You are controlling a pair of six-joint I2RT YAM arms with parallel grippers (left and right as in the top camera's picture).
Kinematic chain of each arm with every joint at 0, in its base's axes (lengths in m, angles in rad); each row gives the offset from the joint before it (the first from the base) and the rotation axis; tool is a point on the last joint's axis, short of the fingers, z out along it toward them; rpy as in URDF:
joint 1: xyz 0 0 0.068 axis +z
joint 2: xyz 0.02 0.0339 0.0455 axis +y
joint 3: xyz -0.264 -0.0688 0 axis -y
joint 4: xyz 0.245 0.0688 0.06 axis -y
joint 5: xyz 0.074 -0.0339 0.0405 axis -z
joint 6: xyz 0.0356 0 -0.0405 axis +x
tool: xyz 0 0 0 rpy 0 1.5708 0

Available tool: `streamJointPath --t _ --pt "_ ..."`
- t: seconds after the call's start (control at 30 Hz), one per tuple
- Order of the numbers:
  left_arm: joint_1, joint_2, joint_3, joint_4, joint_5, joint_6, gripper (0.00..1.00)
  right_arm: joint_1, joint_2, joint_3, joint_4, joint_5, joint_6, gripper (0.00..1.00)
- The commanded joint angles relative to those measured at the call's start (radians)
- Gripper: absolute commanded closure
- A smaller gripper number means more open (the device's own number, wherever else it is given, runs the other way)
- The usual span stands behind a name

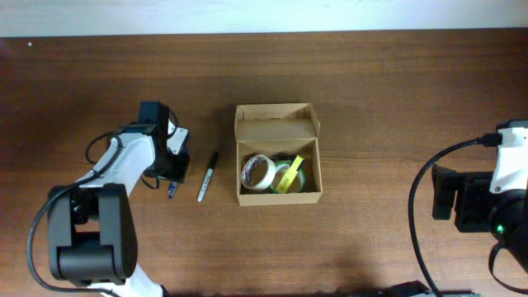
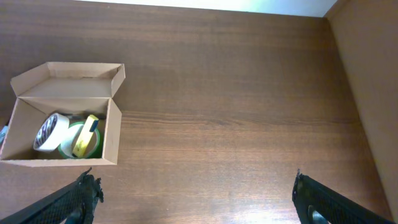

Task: Pack container
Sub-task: 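Move the left gripper back and grasp the blue pen, then carry the blue pen over the box and release it inside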

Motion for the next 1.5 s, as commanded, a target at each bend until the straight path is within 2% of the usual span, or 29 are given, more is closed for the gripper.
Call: streamJointPath --t 0.0,0.13,0.23,0.3,0.33,0.6,0.77,0.97,1.17,1.47 --pt "0.004 0.043 -0.019 0.01 -0.006 0.02 0.52 0.006 -0.005 -0.002 -0.006 -0.005 -0.005 0.01" --pt "0.004 0.09 -0.02 0.028 0.004 0.02 0.63 0.006 -0.005 -0.002 -0.006 -0.005 -0.005 0.01" --pt "0.004 0.116 -0.02 0.037 0.012 0.02 0.78 0.006 -0.005 -0.002 -0.006 -0.005 -0.006 0.01" --pt "0.004 0.127 -0.02 0.042 0.012 0.019 0.94 0.006 -0.005 -0.002 -0.006 -0.004 -0.006 0.01" --pt "0.004 0.132 -0.02 0.045 0.013 0.019 0.98 0.006 -0.005 -0.002 -0.006 -0.002 -0.005 0.01" --pt "0.0 0.126 0.002 -0.012 0.066 0.02 0.98 0.006 -0.005 -0.002 -0.006 0.002 -0.005 0.01" --pt "-0.025 0.037 0.166 -0.169 0.091 0.073 0.98 0.006 -0.004 -0.002 -0.005 0.003 -0.005 0.01" --pt "-0.089 -0.097 0.468 -0.274 0.09 0.103 0.98 0.006 -0.004 -0.002 -0.006 0.002 -0.005 0.01" --pt "-0.212 -0.129 0.705 -0.321 0.092 0.149 0.98 0.006 -0.004 -0.002 -0.006 0.002 -0.005 0.01" --pt "-0.482 -0.067 0.716 -0.328 0.197 0.402 0.98 0.006 -0.004 -0.002 -0.006 0.002 -0.005 0.01"
